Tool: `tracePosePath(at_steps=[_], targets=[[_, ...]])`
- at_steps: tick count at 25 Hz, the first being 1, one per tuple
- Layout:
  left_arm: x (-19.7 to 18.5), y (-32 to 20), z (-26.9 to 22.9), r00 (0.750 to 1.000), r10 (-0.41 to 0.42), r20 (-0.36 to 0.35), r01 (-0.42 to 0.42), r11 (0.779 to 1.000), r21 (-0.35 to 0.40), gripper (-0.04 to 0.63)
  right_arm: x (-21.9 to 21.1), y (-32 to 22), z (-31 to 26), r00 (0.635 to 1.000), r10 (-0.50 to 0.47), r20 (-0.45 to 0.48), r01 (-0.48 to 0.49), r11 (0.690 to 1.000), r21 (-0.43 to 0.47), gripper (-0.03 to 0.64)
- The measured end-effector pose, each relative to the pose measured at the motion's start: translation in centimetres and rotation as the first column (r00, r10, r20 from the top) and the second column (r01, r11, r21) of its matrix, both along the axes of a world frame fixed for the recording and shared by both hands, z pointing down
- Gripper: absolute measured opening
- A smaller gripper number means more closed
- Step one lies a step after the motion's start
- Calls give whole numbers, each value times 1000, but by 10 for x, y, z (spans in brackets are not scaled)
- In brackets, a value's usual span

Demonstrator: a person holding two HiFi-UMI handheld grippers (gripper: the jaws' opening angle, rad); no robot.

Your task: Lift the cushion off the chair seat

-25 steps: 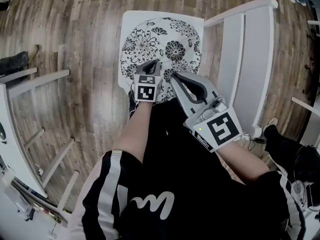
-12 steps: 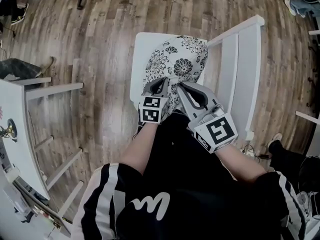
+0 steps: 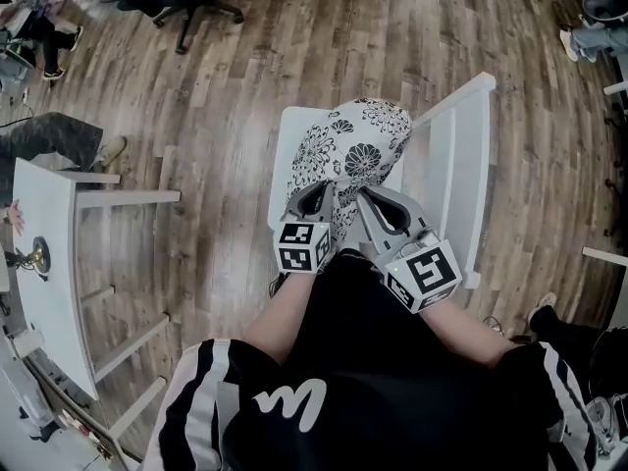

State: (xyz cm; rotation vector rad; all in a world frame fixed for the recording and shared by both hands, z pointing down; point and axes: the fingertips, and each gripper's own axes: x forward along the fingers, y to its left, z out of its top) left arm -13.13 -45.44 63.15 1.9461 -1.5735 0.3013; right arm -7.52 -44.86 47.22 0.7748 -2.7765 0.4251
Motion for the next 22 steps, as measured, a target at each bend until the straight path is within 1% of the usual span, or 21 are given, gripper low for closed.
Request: tracePosePath(at_steps=[5,9,13,16,17,20,22], targets=[[-1,1,-49,1000,-2,-16,3,996,89,17,8,-4,-17,999,32,38,-32,999,-8,21],[-4,-2,-86,999,-15,-45,22,986,164,17,7,-16,-36,996,46,79,-48,998,28,21],[-8,-21,-125,998,-22,-64,37,967,251,17,9,-36,-55,989,67,133,-76,995,65,21],[0,-19,-152,996,-22,-88,45,962,268,17,21,-39,-73,985,92,147,-101,993,58,21],[1,-20,-161,995,-22,-94,47,959,280,17,24,-42,-81,983,97,155,-109,992,71,21],[-1,-31,-186,995,-21,-94,52,939,340,17,27,-54,-104,975,100,197,-128,982,136,21],[0,-28,-198,995,-19,-97,54,928,367,17,30,-53,-115,971,100,217,-137,977,163,21]])
